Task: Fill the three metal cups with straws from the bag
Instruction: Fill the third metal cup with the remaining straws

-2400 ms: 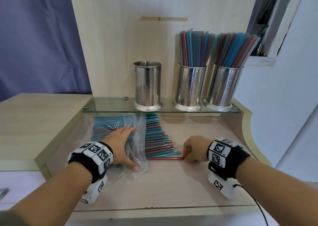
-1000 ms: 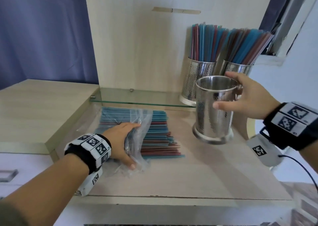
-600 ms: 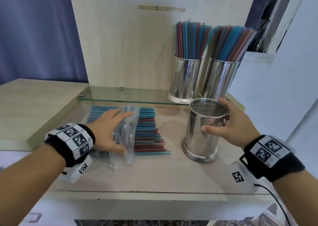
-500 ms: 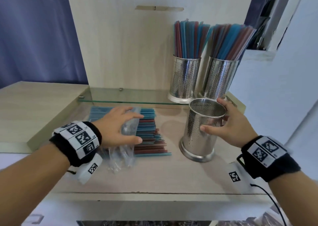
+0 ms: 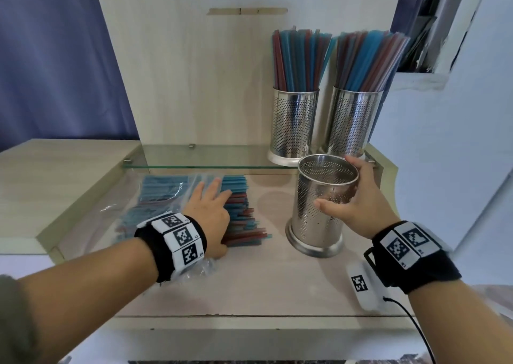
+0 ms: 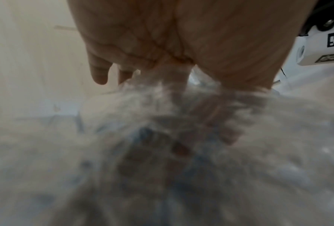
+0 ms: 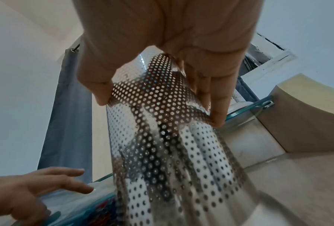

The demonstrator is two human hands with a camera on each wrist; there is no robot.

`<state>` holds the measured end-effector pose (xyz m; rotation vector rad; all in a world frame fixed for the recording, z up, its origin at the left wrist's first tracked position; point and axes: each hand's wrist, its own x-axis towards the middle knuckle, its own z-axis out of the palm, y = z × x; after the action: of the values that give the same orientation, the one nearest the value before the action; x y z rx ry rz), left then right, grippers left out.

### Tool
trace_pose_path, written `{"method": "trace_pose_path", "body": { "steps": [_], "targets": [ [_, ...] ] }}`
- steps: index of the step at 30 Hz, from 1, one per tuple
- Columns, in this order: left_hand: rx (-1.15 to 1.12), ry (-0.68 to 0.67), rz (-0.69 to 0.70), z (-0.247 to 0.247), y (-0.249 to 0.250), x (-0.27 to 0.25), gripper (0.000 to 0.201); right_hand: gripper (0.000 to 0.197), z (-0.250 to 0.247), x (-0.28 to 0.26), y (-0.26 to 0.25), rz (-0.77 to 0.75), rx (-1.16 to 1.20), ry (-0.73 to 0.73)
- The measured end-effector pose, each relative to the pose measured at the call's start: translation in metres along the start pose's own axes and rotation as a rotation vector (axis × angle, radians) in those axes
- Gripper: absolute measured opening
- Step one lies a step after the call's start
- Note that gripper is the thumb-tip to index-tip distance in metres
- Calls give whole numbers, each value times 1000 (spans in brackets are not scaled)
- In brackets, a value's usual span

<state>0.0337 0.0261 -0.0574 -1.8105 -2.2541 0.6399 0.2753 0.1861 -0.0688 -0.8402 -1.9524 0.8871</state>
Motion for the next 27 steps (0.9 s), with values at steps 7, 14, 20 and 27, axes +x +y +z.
{"method": "trace_pose_path", "body": {
  "steps": [7,14,20,27],
  "targets": [
    [-178,61,32,-9,-2,0,59,106,-1,0,-1,-19,16,-6],
    [-430,287,121,-32,-4,7,28,108,0,2,4,-33,28,-11],
    [-631,433,217,-40,6,12,44,108,2,2,6,-43,48,-10],
    [-943,681,258,-66,2,4,49,106,2,0,2,-34,59,-16]
  ]
}}
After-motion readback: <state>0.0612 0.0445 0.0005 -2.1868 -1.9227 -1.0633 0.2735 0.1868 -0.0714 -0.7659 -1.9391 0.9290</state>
